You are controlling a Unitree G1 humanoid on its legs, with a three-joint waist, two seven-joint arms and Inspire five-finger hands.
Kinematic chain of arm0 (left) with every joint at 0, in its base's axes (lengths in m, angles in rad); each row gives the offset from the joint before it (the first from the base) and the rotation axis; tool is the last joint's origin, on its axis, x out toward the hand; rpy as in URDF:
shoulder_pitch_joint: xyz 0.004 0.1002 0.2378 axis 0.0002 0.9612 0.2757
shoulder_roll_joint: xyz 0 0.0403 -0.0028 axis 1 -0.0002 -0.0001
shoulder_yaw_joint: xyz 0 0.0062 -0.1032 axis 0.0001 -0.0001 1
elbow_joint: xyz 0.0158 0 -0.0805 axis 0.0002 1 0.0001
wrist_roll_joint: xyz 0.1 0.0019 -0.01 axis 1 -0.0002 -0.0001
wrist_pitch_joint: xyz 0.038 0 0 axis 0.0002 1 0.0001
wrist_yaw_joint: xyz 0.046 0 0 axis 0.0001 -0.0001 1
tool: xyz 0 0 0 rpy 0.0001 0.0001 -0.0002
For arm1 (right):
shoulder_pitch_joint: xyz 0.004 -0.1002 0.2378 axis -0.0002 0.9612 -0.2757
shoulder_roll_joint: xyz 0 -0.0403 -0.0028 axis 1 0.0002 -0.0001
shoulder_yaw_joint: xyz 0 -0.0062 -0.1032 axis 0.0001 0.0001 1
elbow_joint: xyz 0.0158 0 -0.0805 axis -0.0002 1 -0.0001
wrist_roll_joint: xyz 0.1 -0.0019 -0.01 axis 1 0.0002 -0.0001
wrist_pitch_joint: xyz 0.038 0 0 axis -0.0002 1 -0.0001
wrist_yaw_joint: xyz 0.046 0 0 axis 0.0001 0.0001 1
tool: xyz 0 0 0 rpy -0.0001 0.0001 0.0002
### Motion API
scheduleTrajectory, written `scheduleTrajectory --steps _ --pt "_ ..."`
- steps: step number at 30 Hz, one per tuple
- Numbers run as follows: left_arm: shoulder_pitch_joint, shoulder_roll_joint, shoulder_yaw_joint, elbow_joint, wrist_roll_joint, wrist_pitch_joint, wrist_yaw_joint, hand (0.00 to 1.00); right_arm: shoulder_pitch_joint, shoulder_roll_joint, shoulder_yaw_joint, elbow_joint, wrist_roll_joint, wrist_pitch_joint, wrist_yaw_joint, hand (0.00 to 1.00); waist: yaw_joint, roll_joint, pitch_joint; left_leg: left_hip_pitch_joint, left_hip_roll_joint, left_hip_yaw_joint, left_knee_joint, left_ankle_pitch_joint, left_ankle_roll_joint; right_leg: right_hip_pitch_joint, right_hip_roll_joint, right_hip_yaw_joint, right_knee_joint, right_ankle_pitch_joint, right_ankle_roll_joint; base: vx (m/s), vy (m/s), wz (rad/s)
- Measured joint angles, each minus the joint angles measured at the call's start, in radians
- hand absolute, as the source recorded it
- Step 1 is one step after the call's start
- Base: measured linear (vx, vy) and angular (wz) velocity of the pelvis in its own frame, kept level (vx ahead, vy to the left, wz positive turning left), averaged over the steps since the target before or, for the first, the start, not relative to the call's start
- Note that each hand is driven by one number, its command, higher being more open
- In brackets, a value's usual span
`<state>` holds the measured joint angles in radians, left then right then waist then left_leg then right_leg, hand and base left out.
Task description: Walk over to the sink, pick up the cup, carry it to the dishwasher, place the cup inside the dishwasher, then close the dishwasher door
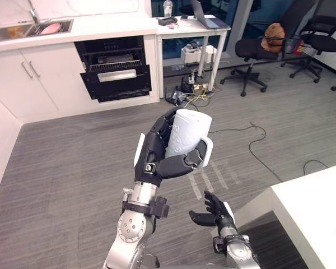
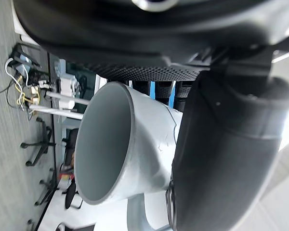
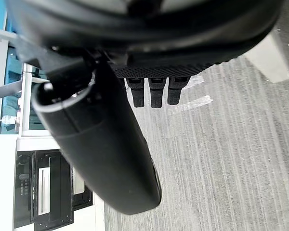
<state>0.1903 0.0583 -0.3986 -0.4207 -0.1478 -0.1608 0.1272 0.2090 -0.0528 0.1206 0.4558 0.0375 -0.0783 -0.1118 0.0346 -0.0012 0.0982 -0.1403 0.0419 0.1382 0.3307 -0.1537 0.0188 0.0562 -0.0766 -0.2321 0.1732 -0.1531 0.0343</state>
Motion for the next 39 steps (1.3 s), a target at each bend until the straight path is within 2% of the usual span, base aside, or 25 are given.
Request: scheduleTrajectory --steps 4,10,12,14,15,16,17,19,21,22,25,28,35,36,39 --pt "-0.001 0.004 0.0 0.0 -0.011 -0.001 0.001 0.3 -0.004 0.014 -0.022 0.025 -0.001 0.0 -0.005 0.9 0.004 -0.006 -0.001 0.055 -0.053 0.008 -0.168 0.089 0.015 -0.001 -0.035 0.006 -0.014 0.001 0.001 0.0 0.049 0.34" --pt "0.009 0.012 0.002 0.001 -0.01 -0.001 -0.002 0.3 -0.019 0.021 -0.026 0.053 -0.002 0.0 -0.005 0.9 0.004 -0.015 0.0 0.091 -0.048 0.108 -0.232 0.085 0.027 -0.018 -0.048 0.051 -0.017 0.014 0.022 0.0 0.016 -0.21" --pt "0.013 0.011 0.009 0.001 -0.01 0.0 -0.003 0.3 -0.038 0.021 -0.026 0.066 -0.005 0.0 -0.005 0.9 -0.001 -0.016 0.001 0.101 -0.049 0.121 -0.251 0.082 0.031 -0.052 -0.053 0.071 0.036 0.014 0.023 0.05 0.071 -0.34" --pt "0.019 0.011 0.007 0.001 -0.01 0.002 -0.013 0.3 -0.039 0.021 -0.029 0.078 -0.025 0.002 -0.004 0.9 -0.012 -0.015 0.003 0.15 -0.051 0.111 -0.301 0.106 0.033 -0.113 -0.055 0.105 0.201 0.014 0.022 0.08 0.089 0.03" --pt "0.021 0.012 0.009 0.001 -0.01 0.002 -0.015 0.3 -0.038 0.02 -0.032 0.079 -0.029 0.002 -0.003 0.9 -0.017 -0.015 0.005 0.172 -0.052 0.102 -0.314 0.115 0.045 -0.128 -0.054 0.121 0.257 0.014 0.022 0.13 0.06 0.34" --pt "0.019 0.02 0.006 0.006 -0.01 0.002 -0.016 0.3 -0.032 0.019 -0.035 0.081 -0.032 0.002 -0.002 0.9 -0.033 -0.013 0.006 0.189 -0.056 0.071 -0.316 0.114 0.046 -0.162 -0.039 0.168 0.323 -0.023 0.01 0.11 0.025 0.7" --pt "0.01 0.024 0.004 0.012 -0.01 0.001 -0.016 0.3 -0.024 0.019 -0.031 0.08 -0.037 0.002 -0.002 0.9 -0.044 -0.012 0.005 0.18 -0.057 0.033 -0.302 0.101 0.04 -0.18 -0.01 0.249 0.314 -0.056 0.002 0.13 0.004 0.86" --pt "-0.005 0.024 -0.002 0.03 -0.01 -0.002 -0.015 0.3 -0.017 0.018 -0.027 0.08 -0.041 0.002 0.0 0.9 -0.049 -0.015 0.004 0.157 -0.063 -0.024 -0.284 0.096 0.034 -0.213 0.029 0.335 0.275 -0.071 0.013 0.11 -0.024 0.94" --pt "-0.005 0.028 -0.001 0.045 -0.011 -0.002 -0.009 0.3 -0.005 0.019 -0.014 0.077 -0.042 0.002 0.0 0.9 -0.044 -0.032 -0.001 0.148 -0.093 -0.066 -0.26 0.083 0.029 -0.211 0.013 0.345 0.184 -0.041 0.012 0.16 -0.068 0.84" --pt "0.001 0.033 0.001 0.052 -0.01 -0.003 -0.002 0.3 0.002 0.015 0.0 0.078 -0.042 0.002 0.001 0.9 -0.03 -0.044 -0.008 0.151 -0.114 -0.077 -0.24 0.07 0.033 -0.201 -0.007 0.356 0.154 -0.005 0.04 0.17 -0.094 0.59" --pt "0.022 0.03 -0.004 0.072 -0.011 -0.002 -0.001 0.3 -0.003 0.009 0.003 0.085 -0.044 0.004 0.005 0.9 -0.016 0.015 -0.028 0.131 -0.076 -0.105 -0.192 0.027 0.005 -0.145 0.02 0.31 0.082 0.007 0.019 0.17 -0.096 0.37" --pt "0.022 0.028 -0.006 0.073 -0.011 -0.002 -0.004 0.3 -0.008 -0.001 -0.003 0.085 -0.059 0.004 0.004 0.9 -0.02 0.019 -0.032 0.151 -0.05 -0.105 -0.202 0.022 -0.003 -0.099 0.041 0.281 0.039 0.017 0.005 0.16 -0.111 0.22" --pt "0.031 0.033 0.0 0.074 -0.02 -0.002 -0.003 0.3 0.004 -0.033 -0.048 0.085 -0.061 0.004 -0.007 0.9 -0.022 0.011 -0.035 0.178 -0.043 -0.105 -0.232 0.022 -0.005 -0.051 0.049 0.282 -0.035 0.047 0.0 0.1 -0.019 0.01" --pt "0.097 0.041 0.021 0.08 -0.03 -0.002 -0.001 0.3 -0.002 -0.017 -0.034 0.165 -0.03 0.002 -0.008 0.9 -0.035 -0.009 -0.074 0.176 -0.047 -0.124 -0.316 0.097 -0.005 -0.041 0.045 0.29 -0.121 0.12 0.006 0.0 0.0 0.0" --pt "0.097 0.041 0.021 0.08 -0.03 -0.002 -0.001 0.3 -0.002 -0.017 -0.034 0.165 -0.03 0.002 -0.008 0.9 -0.036 -0.009 -0.074 0.176 -0.047 -0.124 -0.316 0.097 -0.005 -0.041 0.045 0.29 -0.121 0.12 0.006 0.0 0.0 0.0"
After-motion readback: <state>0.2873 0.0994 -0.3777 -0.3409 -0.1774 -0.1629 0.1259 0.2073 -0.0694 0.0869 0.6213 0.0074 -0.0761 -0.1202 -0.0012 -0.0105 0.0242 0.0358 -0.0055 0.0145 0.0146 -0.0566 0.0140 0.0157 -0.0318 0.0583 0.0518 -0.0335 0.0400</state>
